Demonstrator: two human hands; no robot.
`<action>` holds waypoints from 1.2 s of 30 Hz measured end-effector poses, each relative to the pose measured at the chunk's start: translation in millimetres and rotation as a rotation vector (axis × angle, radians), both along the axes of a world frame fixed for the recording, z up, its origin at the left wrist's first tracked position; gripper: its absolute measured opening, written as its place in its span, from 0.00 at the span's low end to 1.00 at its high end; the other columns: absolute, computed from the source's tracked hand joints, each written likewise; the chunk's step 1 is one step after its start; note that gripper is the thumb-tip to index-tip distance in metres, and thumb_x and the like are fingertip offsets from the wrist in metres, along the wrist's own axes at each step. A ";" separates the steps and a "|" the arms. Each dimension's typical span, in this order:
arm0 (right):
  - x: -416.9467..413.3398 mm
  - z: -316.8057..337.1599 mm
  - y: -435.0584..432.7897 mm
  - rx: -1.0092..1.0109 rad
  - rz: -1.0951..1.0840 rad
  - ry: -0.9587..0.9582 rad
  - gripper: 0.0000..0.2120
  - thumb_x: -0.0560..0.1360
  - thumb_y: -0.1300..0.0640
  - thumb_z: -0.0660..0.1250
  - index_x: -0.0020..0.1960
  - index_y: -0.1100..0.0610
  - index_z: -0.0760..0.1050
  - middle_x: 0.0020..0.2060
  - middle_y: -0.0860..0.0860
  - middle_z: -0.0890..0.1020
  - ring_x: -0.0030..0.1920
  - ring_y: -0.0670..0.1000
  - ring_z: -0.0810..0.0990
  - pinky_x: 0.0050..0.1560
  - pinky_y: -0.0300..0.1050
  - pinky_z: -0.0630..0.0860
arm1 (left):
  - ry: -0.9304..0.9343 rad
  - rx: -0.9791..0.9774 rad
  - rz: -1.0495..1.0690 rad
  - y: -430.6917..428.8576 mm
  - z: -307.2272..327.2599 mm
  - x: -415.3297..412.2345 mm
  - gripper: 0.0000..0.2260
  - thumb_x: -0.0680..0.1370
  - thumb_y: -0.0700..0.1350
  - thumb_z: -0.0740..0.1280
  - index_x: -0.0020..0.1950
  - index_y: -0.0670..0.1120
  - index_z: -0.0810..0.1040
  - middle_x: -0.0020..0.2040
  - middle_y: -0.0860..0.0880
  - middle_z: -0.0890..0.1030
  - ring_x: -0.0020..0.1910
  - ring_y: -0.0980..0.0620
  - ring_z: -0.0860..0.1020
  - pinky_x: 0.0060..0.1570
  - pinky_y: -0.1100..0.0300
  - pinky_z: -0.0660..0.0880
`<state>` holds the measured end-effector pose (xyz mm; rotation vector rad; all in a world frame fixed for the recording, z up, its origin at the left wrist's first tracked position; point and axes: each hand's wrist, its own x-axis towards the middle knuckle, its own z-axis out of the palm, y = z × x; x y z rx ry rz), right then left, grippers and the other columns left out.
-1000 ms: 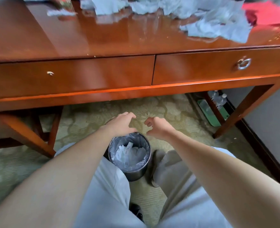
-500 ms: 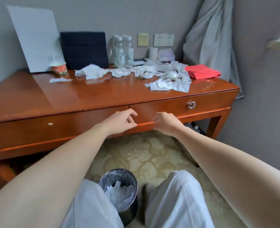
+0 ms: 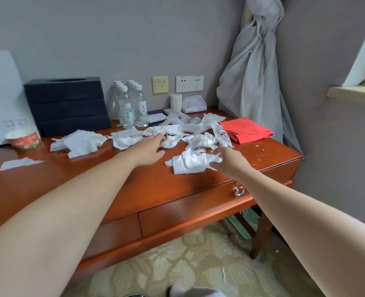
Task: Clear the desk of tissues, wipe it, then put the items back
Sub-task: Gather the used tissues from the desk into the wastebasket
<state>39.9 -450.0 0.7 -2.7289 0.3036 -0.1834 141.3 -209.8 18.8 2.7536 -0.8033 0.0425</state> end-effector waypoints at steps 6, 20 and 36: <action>55.2 -18.1 1.2 0.057 -0.063 0.093 0.37 0.69 0.29 0.63 0.68 0.54 0.69 0.63 0.55 0.75 0.62 0.58 0.75 0.58 0.53 0.75 | 0.028 0.086 -0.008 -22.8 -13.8 78.1 0.21 0.84 0.45 0.57 0.77 0.47 0.63 0.76 0.44 0.66 0.73 0.45 0.66 0.70 0.52 0.65; 49.7 -26.5 27.2 0.006 0.007 0.115 0.19 0.75 0.51 0.66 0.65 0.51 0.74 0.50 0.52 0.80 0.53 0.56 0.77 0.44 0.44 0.70 | 0.037 0.134 -0.009 10.0 -29.6 65.9 0.11 0.80 0.42 0.65 0.59 0.50 0.80 0.53 0.45 0.78 0.52 0.49 0.77 0.52 0.56 0.73; -2.5 -34.9 151.6 0.083 0.282 -0.013 0.20 0.74 0.66 0.60 0.62 0.53 0.79 0.54 0.56 0.80 0.48 0.56 0.78 0.42 0.42 0.70 | 0.195 0.068 0.123 137.0 -29.0 -51.2 0.21 0.76 0.46 0.72 0.69 0.49 0.75 0.63 0.48 0.78 0.55 0.53 0.79 0.59 0.55 0.77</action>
